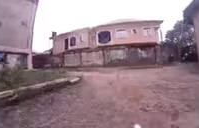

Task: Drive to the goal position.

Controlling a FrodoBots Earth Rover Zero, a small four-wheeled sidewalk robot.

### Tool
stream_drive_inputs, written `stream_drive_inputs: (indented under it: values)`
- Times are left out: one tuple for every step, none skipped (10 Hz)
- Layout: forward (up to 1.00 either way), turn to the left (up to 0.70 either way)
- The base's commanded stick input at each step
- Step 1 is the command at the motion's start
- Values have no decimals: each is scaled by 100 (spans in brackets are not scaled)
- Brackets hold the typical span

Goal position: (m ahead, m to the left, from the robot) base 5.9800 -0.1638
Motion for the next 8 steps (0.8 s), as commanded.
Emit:
stream_drive_inputs:
  values:
    - [100,-23]
    - [100,-6]
    - [100,0]
    - [100,0]
    - [100,0]
    - [100,0]
    - [100,0]
    - [100,0]
